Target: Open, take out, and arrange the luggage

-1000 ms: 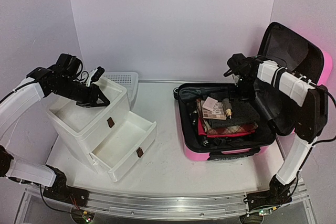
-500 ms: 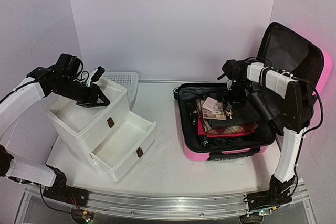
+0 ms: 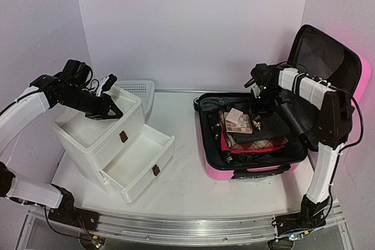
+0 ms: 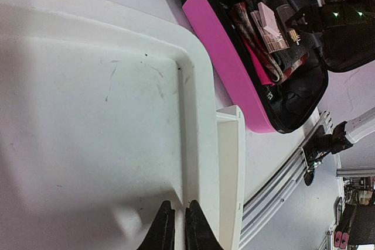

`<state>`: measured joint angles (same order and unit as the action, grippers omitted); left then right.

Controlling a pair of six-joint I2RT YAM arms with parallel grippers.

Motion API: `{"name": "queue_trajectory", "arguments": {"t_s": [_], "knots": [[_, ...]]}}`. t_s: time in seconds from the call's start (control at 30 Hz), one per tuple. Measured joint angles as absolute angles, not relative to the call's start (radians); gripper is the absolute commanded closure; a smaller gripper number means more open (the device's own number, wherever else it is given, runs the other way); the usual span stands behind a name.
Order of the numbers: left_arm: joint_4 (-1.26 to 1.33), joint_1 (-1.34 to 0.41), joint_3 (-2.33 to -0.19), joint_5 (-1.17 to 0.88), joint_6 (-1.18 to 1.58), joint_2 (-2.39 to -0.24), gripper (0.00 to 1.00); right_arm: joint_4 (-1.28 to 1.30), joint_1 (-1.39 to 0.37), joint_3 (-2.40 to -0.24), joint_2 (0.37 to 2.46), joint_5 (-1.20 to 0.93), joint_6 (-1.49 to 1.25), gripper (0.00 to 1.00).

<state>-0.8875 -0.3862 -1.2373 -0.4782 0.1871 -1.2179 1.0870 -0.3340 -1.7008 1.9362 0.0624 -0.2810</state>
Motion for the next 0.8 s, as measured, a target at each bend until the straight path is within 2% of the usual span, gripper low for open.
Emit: {"name": "queue_trajectory", "arguments": {"t_s": [0.17,0.2,0.23,0.37,0.6,0.8], "knots": [[-0.888,-0.386,-1.237,-0.478,0.187,-1.218,0.91,0.995,-0.334,-1.613,1.739,-0.096,-0.08,0.93],[-0.888,-0.386,-1.237,-0.478,0.187,-1.218,0.91,0.979,-0.34,-1.595,1.691,-0.134,-0.029,0.94],[-0.888,-0.386,-1.237,-0.478,0.186,-1.218,0.91,0.966,-0.35,-1.583,1.649,-0.173,0.023,1.0],[-0.888,-0.387,-1.237,-0.478,0.186,-1.218,0.91,0.927,-0.438,-1.575,1.569,-0.374,0.297,1.0],[-0.888,-0.386,-1.237,-0.477,0.186,-1.218,0.91,0.865,-0.78,-1.442,1.568,-0.551,0.923,1.0],[-0.888,-0.386,-1.236,-0.477,0.186,-1.216,0.91,0.826,-0.977,-1.558,1.713,-0.492,1.251,1.0]]}}
